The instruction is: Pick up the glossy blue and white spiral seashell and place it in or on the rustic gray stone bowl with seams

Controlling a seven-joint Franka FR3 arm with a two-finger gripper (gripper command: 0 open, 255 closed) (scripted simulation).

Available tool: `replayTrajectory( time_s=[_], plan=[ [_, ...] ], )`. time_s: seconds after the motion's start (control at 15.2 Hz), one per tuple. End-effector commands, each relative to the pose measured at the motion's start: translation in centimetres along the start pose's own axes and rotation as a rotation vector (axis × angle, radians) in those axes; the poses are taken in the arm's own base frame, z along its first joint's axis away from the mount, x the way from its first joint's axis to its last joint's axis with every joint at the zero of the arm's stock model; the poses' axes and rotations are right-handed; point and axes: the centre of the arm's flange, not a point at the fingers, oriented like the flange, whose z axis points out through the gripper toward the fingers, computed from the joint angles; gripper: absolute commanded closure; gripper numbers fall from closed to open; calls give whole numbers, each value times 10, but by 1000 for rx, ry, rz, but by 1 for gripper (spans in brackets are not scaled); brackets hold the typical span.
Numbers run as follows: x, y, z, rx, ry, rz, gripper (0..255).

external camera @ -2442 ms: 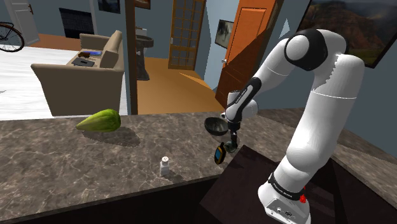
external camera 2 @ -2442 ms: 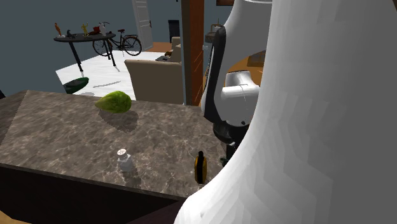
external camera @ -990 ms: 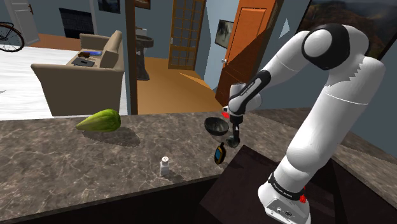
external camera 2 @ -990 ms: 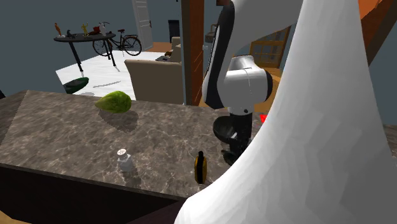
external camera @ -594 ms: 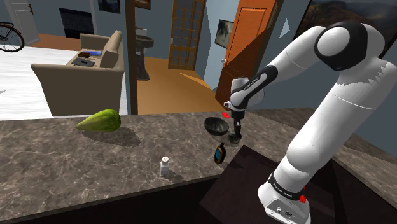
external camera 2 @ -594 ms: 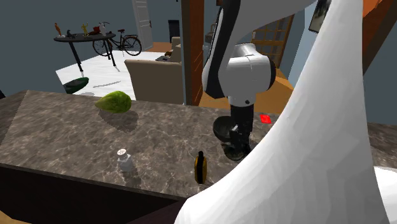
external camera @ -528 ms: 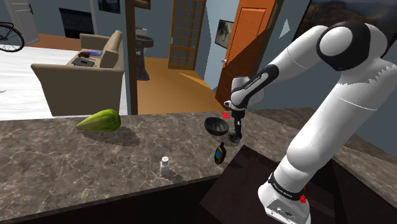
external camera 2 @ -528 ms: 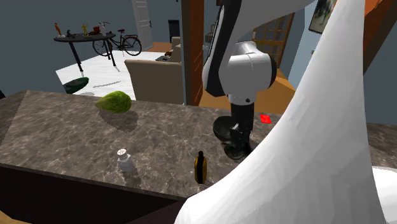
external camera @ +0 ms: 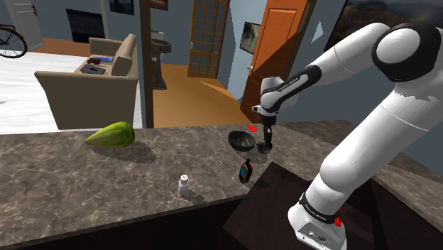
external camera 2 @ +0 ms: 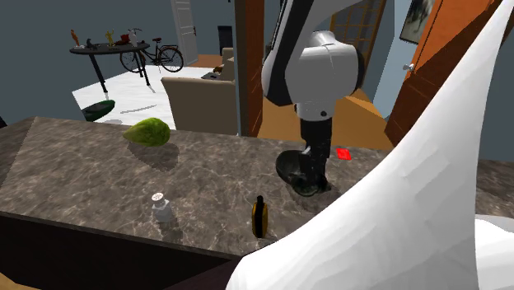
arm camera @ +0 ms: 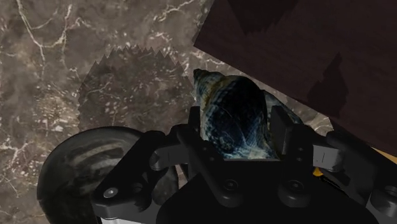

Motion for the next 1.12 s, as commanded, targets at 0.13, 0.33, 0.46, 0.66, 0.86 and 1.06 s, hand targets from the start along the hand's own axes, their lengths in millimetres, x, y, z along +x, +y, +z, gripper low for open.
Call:
replayTrajectory(
  time_s=[0.13,0.33,0.46,0.66,0.86,1.06],
  plan=[
    [-5,-1,-21,0,0,0,255],
    [8,19,-32,0,0,0,255],
    [22,39,-41,0,0,0,255],
    [43,70,-55,0,0,0,255],
    [64,101,-69,0,0,0,255],
    [85,132,-83,0,0,0,255]
  ],
)
